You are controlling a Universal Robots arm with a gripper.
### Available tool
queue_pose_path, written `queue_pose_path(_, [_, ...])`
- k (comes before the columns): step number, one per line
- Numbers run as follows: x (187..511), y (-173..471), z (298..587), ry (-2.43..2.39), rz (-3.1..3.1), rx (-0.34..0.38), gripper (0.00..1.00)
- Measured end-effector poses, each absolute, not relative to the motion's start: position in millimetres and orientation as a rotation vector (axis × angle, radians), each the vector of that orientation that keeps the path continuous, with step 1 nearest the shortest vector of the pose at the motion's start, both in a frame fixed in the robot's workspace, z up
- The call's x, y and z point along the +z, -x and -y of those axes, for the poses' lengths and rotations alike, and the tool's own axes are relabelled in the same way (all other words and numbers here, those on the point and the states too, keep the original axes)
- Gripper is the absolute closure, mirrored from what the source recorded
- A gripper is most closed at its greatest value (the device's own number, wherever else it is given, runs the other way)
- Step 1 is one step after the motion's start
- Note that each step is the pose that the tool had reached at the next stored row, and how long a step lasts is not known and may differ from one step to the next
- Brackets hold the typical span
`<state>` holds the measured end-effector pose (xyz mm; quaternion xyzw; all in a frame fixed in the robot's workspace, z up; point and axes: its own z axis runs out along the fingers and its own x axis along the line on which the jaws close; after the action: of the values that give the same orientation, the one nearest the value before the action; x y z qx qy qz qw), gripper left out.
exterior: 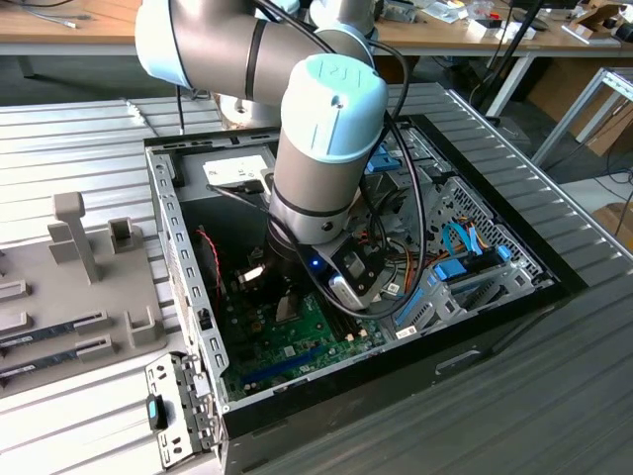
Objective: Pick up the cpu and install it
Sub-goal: 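Place the cpu into insertion slot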
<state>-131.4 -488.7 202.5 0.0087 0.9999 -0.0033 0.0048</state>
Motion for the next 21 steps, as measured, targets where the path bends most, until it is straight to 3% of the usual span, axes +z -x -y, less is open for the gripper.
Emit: queue_pose_path(21, [206.8, 131.5, 488.6, -0.036, -3.131, -0.007, 0.63])
